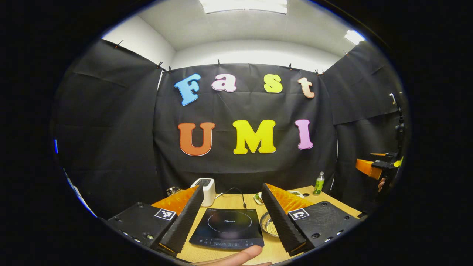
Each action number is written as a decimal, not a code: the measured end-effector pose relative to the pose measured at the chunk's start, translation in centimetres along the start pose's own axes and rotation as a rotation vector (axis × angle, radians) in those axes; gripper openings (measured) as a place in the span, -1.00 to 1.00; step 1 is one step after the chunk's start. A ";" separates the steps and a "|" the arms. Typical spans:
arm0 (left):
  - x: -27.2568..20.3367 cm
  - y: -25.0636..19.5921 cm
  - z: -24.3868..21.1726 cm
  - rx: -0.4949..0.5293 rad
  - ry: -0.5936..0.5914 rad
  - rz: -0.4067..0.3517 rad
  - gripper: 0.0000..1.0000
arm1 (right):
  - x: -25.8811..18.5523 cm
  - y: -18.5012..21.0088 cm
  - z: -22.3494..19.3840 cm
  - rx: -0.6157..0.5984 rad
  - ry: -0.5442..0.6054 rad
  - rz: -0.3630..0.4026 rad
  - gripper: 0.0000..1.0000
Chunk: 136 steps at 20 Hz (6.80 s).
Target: First push the handle of the pot to place it horizontally, then grasp the pot with both hands and set it on the induction cooktop.
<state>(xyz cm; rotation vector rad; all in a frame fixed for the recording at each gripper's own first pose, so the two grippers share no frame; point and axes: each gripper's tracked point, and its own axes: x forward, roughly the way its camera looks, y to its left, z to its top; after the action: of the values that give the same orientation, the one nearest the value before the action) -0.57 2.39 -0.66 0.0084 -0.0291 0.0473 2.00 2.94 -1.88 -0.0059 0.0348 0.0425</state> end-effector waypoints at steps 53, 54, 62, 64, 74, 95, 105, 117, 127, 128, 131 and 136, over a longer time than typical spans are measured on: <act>-3.5 3.9 -2.3 -0.046 -0.057 0.014 0.89 | 1.6 20.9 -33.0 0.014 1.037 0.432 -0.92; -3.5 3.9 -2.3 -0.047 -0.060 0.010 0.89 | 1.6 20.9 -33.1 0.023 1.043 0.435 -0.93; -3.3 3.5 -2.6 -0.043 -0.043 0.013 0.89 | 1.2 19.7 -35.1 0.006 1.097 0.400 -0.93; -3.2 3.2 -2.6 -0.044 -0.045 0.008 0.89 | 0.8 19.2 -35.1 0.003 1.090 0.407 -0.99; -2.6 1.7 -3.5 -0.031 -0.015 -0.010 0.89 | 0.6 15.8 -34.9 -0.020 1.055 0.407 -0.99; -0.8 -3.2 -2.7 -0.021 -0.003 -0.062 0.89 | 3.4 5.2 -35.4 -0.119 0.955 0.399 -0.99; -0.3 -5.3 -3.9 0.001 0.018 -0.094 0.89 | 6.5 -2.2 -37.6 -0.175 0.966 0.256 -0.92; 0.6 -5.5 -5.4 0.005 0.040 -0.101 0.89 | 10.7 -4.5 -37.2 -0.105 0.937 0.167 -0.93; 3.3 -5.8 -7.8 -0.119 0.107 -0.134 0.89 | 15.9 -5.1 -35.6 -0.049 0.760 0.089 -0.92; 3.7 -5.8 -8.1 -0.117 0.107 -0.131 0.88 | 16.0 -5.1 -35.4 -0.045 0.753 0.087 -0.92; 4.9 -6.5 -9.7 -0.108 0.155 -0.145 0.91 | 16.2 -5.4 -34.2 -0.026 0.714 0.070 -0.92; 7.1 -8.5 -12.5 -0.065 0.227 -0.153 0.90 | 16.2 -5.2 -28.8 -0.035 0.532 0.080 -0.61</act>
<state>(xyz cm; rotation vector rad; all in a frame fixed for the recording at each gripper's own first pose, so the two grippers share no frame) 7.33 -5.65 -12.97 -0.0598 0.1966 -0.1061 17.42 -1.78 -31.23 -0.0507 0.5663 0.1205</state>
